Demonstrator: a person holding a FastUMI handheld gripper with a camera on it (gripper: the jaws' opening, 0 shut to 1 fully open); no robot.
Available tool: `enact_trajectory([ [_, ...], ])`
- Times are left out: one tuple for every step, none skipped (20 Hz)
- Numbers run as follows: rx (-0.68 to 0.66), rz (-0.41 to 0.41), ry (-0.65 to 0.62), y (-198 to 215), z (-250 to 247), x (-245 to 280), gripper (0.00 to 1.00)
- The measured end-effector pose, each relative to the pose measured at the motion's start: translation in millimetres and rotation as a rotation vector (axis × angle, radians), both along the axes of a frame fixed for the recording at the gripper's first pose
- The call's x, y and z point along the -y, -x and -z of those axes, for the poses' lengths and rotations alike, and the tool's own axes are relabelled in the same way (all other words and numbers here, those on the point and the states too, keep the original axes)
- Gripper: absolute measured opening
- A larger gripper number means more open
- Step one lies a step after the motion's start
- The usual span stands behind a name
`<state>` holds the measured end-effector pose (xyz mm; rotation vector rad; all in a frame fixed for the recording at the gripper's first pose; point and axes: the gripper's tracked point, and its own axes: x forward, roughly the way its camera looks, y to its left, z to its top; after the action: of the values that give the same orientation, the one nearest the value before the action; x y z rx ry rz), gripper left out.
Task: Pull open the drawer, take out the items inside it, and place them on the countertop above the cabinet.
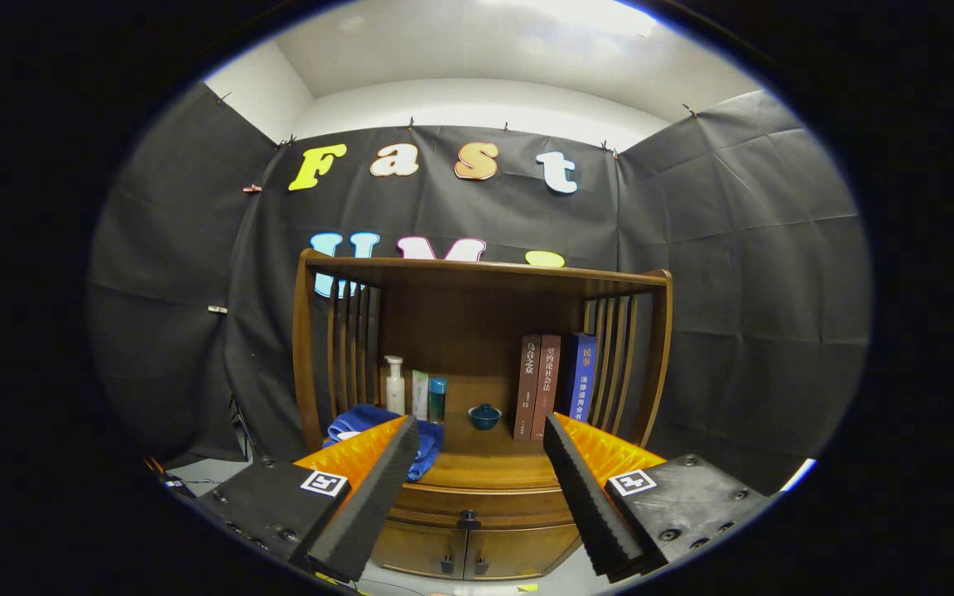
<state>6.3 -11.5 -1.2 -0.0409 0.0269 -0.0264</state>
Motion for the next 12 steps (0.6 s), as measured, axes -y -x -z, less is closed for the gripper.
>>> enact_trajectory([
  [-0.002, 0.005, -0.002, 0.2, 0.3, 1.0, 0.99],
  [-0.004, 0.005, -0.007, 0.1, 0.5, 1.1, 0.99],
  [-0.006, 0.004, -0.012, 0.5, 1.4, 0.8, 0.99],
  [-0.009, 0.004, -0.013, 0.4, 2.1, 0.9, 0.99],
  [-0.012, 0.004, -0.011, 0.3, 3.0, 0.8, 0.99],
  [-0.011, 0.001, -0.010, 0.6, 2.1, 0.7, 0.99],
  [-0.010, -0.003, -0.011, 1.2, 1.5, 0.5, 0.99],
  [-0.008, -0.005, -0.013, 0.8, 1.1, -0.1, 0.99],
  [-0.010, -0.007, -0.014, 1.4, 1.7, -0.4, 0.99],
  [-0.014, -0.007, -0.014, 1.0, 2.4, -0.8, 0.99],
  [-0.019, -0.007, -0.014, 1.8, 3.5, 0.5, 0.99],
  [-0.022, -0.007, -0.015, 2.2, 4.4, 0.8, 0.99],
])
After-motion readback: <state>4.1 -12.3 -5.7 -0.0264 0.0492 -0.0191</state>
